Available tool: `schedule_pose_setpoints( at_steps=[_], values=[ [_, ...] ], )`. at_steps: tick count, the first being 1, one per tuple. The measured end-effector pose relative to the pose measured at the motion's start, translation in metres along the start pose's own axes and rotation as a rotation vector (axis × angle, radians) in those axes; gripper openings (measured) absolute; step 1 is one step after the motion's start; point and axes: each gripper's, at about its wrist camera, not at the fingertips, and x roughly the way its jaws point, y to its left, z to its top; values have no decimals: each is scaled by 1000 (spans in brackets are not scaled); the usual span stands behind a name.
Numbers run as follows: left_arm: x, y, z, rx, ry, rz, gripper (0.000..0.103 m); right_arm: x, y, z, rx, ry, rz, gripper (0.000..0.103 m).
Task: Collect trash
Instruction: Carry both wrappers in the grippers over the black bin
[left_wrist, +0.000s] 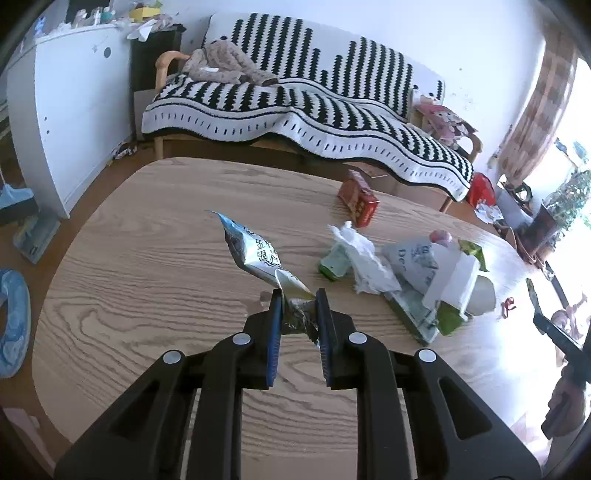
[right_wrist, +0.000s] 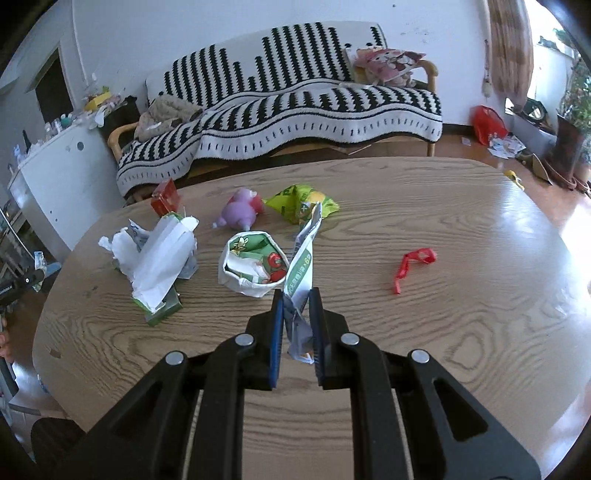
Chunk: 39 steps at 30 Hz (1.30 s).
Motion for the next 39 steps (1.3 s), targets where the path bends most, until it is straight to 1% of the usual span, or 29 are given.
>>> schedule_pose_setpoints(
  at_steps=[6,10,13,15,17,19,21,23,25,26,27,28,31,33,35,36,37,39],
  values=[
    [-16,-22,-5,34,-7,-32,17,-38,-21,-9,21,-38,-34,14],
    [-26,-65,-15,97,0,-95,17,-71,-40,-16,51,-76,-56,14],
    [-34,-121,-34,193,12,-180,17,-105,-55,-31,68,-106,-77,14],
    [-38,-161,-53,261,33,-247,17,-126,-69,-44,91,-116,-79,14],
    [-41,-206,-81,325,87,-339,17,-145,-83,-60,127,-122,-71,14],
    [-44,-252,-116,401,154,-428,17,-165,-99,-81,177,-122,-50,14],
    [-46,-287,-147,450,219,-499,17,-179,-110,-106,205,-103,-50,14],
    [-46,-311,-174,492,267,-539,17,-187,-119,-130,218,-79,-62,14],
    [-43,-336,-205,548,312,-561,17,-187,-126,-149,241,-52,-61,14],
    [-37,-345,-220,570,341,-561,17,-183,-132,-165,271,-22,-52,14],
    [-28,-354,-241,585,391,-562,17,-176,-136,-178,297,6,-32,14],
    [-20,-363,-259,592,430,-556,17,-165,-140,-195,328,52,0,14],
    [12,-373,-311,576,560,-533,17,-127,-151,-244,405,186,-1,14],
    [31,-373,-340,594,609,-496,17,-112,-157,-271,452,240,0,14],
    [44,-369,-358,619,651,-454,17,-106,-159,-287,463,269,-6,14],
    [52,-369,-361,623,667,-441,17,-103,-160,-293,463,285,-8,14],
    [54,-370,-362,632,663,-432,17,-102,-160,-297,454,296,-16,14],
    [56,-372,-361,644,650,-442,17,-101,-160,-300,444,306,-24,14]
  ],
)
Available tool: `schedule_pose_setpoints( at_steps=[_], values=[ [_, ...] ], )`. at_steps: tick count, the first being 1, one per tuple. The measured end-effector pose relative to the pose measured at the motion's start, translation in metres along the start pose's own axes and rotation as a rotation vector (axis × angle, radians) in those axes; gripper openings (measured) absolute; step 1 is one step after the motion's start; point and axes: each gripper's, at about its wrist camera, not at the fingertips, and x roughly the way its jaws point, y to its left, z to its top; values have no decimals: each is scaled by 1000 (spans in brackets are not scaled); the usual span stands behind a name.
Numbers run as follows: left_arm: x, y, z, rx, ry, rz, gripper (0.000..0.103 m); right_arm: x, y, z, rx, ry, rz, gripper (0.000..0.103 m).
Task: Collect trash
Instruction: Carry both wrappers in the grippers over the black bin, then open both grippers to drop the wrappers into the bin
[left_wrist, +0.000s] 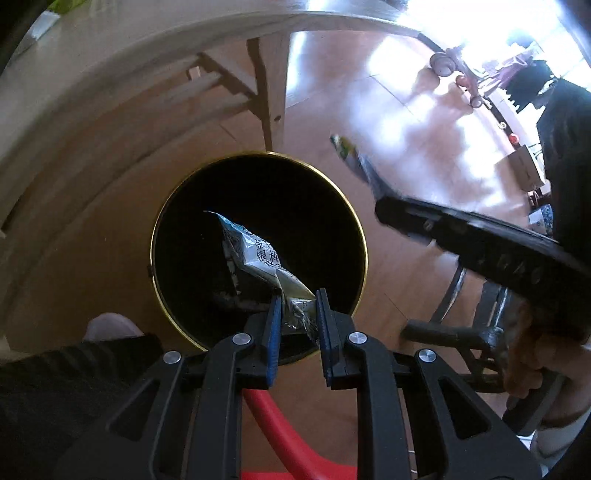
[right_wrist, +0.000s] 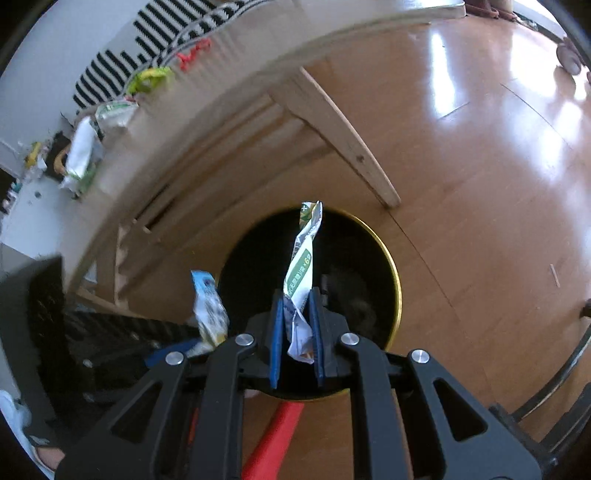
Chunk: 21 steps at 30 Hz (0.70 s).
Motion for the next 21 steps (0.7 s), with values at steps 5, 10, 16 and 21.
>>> schedule_pose_setpoints(
  at_steps=[5,10,16,21],
  values=[
    [2,2,0,-19,-2,-21,17,5,5,7,4,0,2,14],
    [1,-1,-3,-21,-5,-27,17,6,7,11,1,3,6,14],
    [-2,-1,-7,-27,-12,-32,18,7,8,13,7,6,18,14],
    [-6,5,-8,-86,-32,1,94,-1,2,18,55,-34,4,98]
  ],
)
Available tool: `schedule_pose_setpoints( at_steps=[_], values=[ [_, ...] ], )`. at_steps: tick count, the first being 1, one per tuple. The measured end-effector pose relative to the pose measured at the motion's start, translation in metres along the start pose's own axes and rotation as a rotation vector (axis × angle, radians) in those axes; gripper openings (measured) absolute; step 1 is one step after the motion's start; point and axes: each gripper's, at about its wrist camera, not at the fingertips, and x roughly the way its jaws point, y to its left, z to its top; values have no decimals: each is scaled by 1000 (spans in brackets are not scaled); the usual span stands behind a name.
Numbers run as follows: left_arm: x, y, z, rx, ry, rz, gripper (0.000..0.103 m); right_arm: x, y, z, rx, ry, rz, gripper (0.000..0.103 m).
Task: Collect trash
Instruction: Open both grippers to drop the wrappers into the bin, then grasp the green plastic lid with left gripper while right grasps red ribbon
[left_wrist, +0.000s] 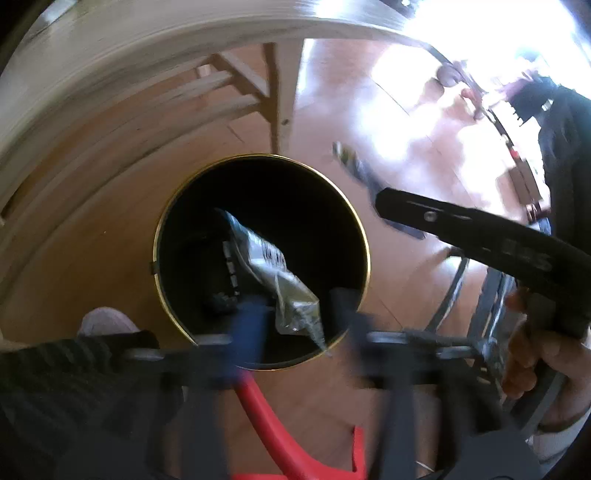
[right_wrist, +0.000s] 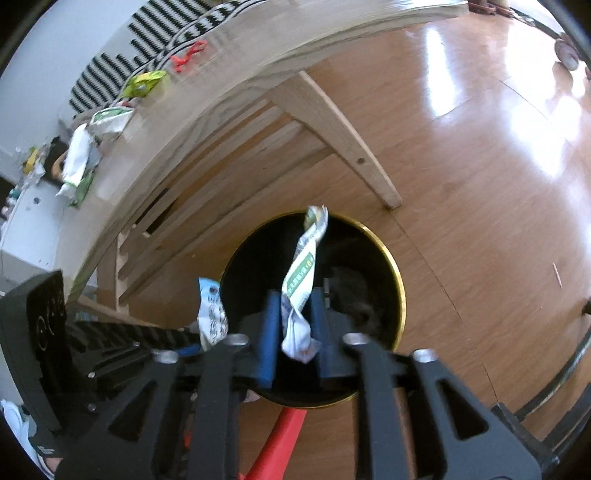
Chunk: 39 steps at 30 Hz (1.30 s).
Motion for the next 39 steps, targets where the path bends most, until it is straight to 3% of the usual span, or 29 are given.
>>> schedule_pose_setpoints(
  at_steps=[1,4,7,10,14,18,25,31,39],
  values=[
    [-5,2,-1,-17,-34,8,97,-4,-2,0,10,-17,14,93],
    [-6,4,-2,-32,-22,-35,97,-11,-5,4,41,-23,66,97],
    [-12,2,-2,-39,-4,-62,97,-26,3,11,-1,-87,25,97],
    [-57,-1,7,-12,-139,-56,97,-46,19,23,-64,-174,-21,97],
    [-138,27,26,-14,-357,55,97,-63,54,51,-161,-272,-49,97],
    [-196,107,38,-152,-451,194,97,-56,106,88,-288,-322,-55,97],
    [-249,263,38,-435,-470,404,97,-11,178,151,-384,-320,-75,97],
    [-260,324,63,-465,-438,492,97,40,217,197,-435,-285,-140,97],
    [-243,378,92,-494,-391,493,97,98,241,243,-449,-243,-198,97]
  ],
)
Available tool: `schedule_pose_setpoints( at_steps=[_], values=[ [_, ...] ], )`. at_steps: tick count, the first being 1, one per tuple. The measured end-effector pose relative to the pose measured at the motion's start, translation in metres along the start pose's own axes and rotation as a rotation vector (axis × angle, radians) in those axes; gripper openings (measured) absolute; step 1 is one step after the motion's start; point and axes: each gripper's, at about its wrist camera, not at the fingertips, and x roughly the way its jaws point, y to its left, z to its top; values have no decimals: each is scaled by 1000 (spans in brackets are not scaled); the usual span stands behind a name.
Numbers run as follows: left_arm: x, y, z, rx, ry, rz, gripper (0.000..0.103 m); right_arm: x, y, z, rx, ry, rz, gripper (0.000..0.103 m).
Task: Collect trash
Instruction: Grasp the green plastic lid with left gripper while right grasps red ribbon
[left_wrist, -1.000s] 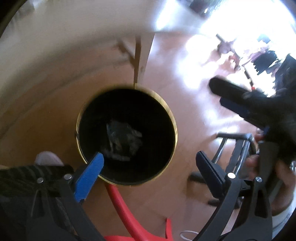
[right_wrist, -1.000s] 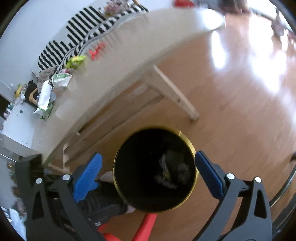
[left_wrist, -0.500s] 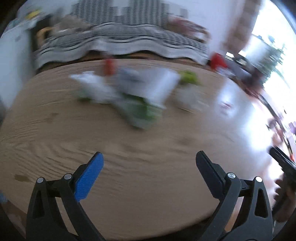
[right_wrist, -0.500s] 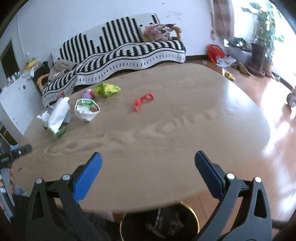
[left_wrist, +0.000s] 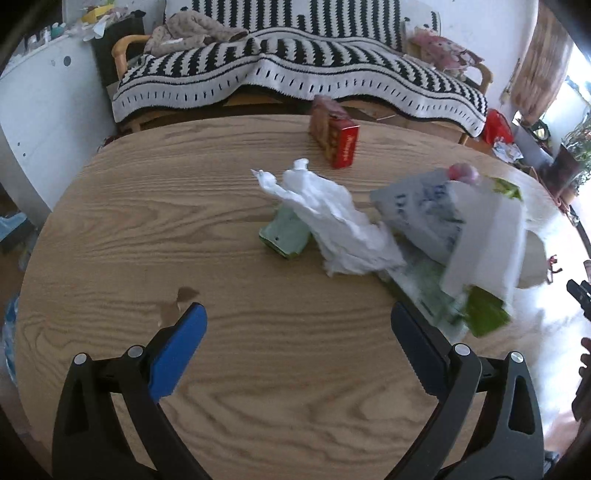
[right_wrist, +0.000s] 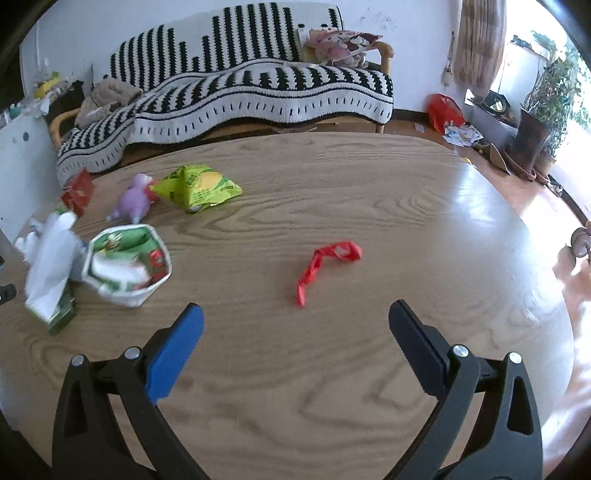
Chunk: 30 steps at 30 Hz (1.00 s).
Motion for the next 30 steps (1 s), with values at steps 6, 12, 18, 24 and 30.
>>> schedule_pose_setpoints(
  at_steps=[6,12,18,24,30],
  values=[
    [29,19,17,-4,17,0,97,36,0,8,8,50,-35,97],
    [51,31,34,23,30,8,97,65,0,13,25,94,-35,97],
    [64,25,43,93,36,-16,97,76,0,27,26,105,-33,97],
    [81,19,49,156,48,7,97,81,1,35,20,106,-24,98],
    [84,17,51,179,33,-19,97,82,-1,36,18,103,-15,98]
  ],
)
